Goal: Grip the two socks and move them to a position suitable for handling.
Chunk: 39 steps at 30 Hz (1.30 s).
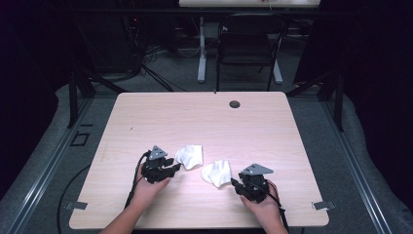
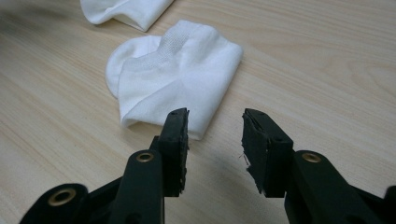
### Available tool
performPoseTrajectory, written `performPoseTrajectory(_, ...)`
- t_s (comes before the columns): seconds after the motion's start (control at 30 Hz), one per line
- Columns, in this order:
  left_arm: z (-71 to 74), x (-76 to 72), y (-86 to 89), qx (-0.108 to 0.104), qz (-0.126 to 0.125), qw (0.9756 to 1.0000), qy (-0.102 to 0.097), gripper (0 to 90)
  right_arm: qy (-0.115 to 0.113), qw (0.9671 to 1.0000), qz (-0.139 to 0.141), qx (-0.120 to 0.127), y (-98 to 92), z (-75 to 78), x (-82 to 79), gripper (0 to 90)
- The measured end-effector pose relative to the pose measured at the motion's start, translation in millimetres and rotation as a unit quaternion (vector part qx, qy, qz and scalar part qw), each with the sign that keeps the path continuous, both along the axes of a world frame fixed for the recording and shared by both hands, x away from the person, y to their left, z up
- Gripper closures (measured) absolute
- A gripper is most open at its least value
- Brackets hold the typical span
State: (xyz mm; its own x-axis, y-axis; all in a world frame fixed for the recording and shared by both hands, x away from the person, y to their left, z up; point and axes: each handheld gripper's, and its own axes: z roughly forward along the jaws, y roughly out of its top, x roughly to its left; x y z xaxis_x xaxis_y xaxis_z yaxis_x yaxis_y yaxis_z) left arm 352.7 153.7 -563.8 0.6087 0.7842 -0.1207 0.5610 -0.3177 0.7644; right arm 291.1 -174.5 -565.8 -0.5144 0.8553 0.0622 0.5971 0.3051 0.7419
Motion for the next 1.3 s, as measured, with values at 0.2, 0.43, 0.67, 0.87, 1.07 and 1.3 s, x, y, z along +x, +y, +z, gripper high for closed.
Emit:
performPoseTrajectory(0.2,2.1,-2.7,-16.4,0.001,-0.020,0.9998,-0.001,60.1,-0.001,1.0000,-0.003,0.006,-0.9,0.3,0.2,61.5)
performPoseTrajectory(0.43,5.4,-7.6,-40.4,0.000,-0.047,0.9989,0.001,66.7,-0.002,1.0000,-0.003,0.008,-1.3,0.7,0.4,62.0)
performPoseTrajectory(0.67,-2.7,-9.5,-64.8,0.002,-0.068,0.9976,0.010,72.3,-0.003,0.9999,-0.005,0.009,-2.0,1.0,0.8,62.3)
performPoseTrajectory(0.87,-9.1,-9.0,-79.6,0.000,-0.072,0.9972,0.017,75.9,-0.003,1.0000,-0.005,0.006,-2.7,1.5,1.3,62.5)
performPoseTrajectory(1.07,-16.2,-9.7,-87.9,0.021,-0.081,0.9962,0.021,77.0,-0.010,0.9999,-0.009,0.009,-1.3,0.2,2.2,67.3)
performPoseTrajectory(1.3,-16.7,-15.0,-85.2,0.031,-0.102,0.9942,0.015,83.0,-0.018,0.9997,-0.001,0.015,0.3,4.2,0.5,76.9)
